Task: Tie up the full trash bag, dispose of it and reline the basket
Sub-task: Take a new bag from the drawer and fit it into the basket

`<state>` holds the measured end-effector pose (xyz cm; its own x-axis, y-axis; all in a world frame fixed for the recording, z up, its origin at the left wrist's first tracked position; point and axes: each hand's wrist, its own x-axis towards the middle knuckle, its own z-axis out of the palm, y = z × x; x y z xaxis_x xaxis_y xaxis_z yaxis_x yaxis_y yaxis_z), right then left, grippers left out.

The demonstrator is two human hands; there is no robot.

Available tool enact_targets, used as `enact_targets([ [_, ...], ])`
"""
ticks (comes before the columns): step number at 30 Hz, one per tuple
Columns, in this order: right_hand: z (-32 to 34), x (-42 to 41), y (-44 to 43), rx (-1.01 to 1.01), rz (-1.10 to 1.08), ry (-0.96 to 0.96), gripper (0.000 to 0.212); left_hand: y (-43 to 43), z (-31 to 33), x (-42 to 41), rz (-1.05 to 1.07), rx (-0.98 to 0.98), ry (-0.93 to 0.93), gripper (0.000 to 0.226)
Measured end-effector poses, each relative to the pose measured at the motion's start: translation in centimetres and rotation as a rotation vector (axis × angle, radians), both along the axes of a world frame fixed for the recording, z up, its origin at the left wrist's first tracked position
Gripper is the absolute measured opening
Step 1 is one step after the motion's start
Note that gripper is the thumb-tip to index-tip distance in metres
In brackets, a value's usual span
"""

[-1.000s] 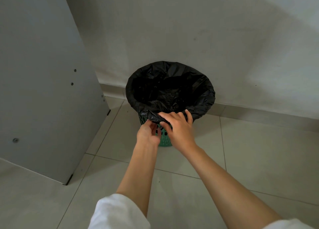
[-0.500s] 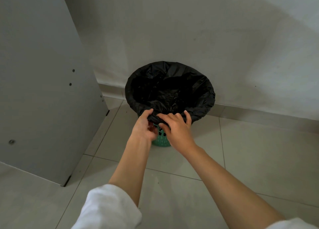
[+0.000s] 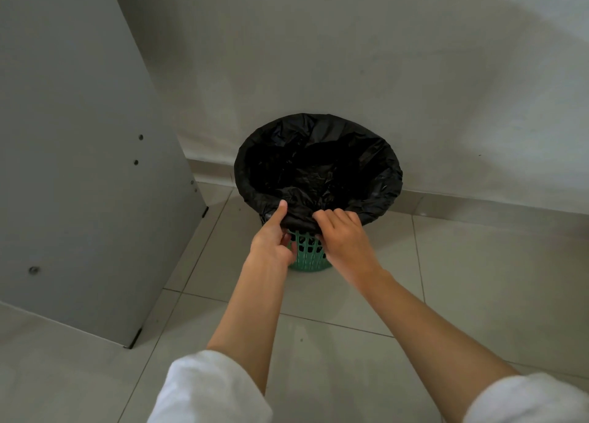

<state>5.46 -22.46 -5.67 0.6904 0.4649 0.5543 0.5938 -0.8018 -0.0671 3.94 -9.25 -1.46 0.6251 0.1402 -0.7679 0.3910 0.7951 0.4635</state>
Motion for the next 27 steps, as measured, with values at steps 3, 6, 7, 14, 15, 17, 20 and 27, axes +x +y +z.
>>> enact_targets([
  [3, -0.1, 0.3, 0.5, 0.007, -0.017, -0.035, 0.048, 0.0, -0.3, -0.2, -0.014, -0.028, -0.083, 0.031],
  [6, -0.1, 0.2, 0.6, 0.038, -0.003, 0.025, 0.042, 0.0, -0.5, -0.7, -0.005, -0.041, -0.163, 0.026],
  [7, 0.0, 0.2, 0.4, 0.051, 0.020, 0.053, 0.042, -0.1, -0.6, -0.8, 0.005, -0.034, -0.162, 0.027],
  [14, 1.8, -0.1, -3.4, 0.051, 0.098, 0.075, 0.038, 2.1, -0.4, 0.0, 0.165, 0.158, -0.072, 0.060],
  [15, 1.9, 0.2, -3.6, 0.050, 0.100, 0.079, 0.034, 2.4, -0.1, 0.0, 0.176, 0.189, -0.063, 0.055],
  [17, 2.1, 0.5, -3.5, 0.037, 0.139, 0.085, 0.029, 2.6, 0.3, -0.1, 0.196, 0.231, -0.061, 0.041],
  [20, 2.1, -0.1, -2.6, -0.008, 0.188, 0.122, 0.028, 2.2, 0.6, -1.1, 0.195, 0.289, -0.075, 0.029],
  [27, 2.7, -1.6, 0.4, -0.008, 0.178, 0.144, 0.045, -1.3, -0.4, -5.0, 0.110, 0.303, -0.150, 0.037],
])
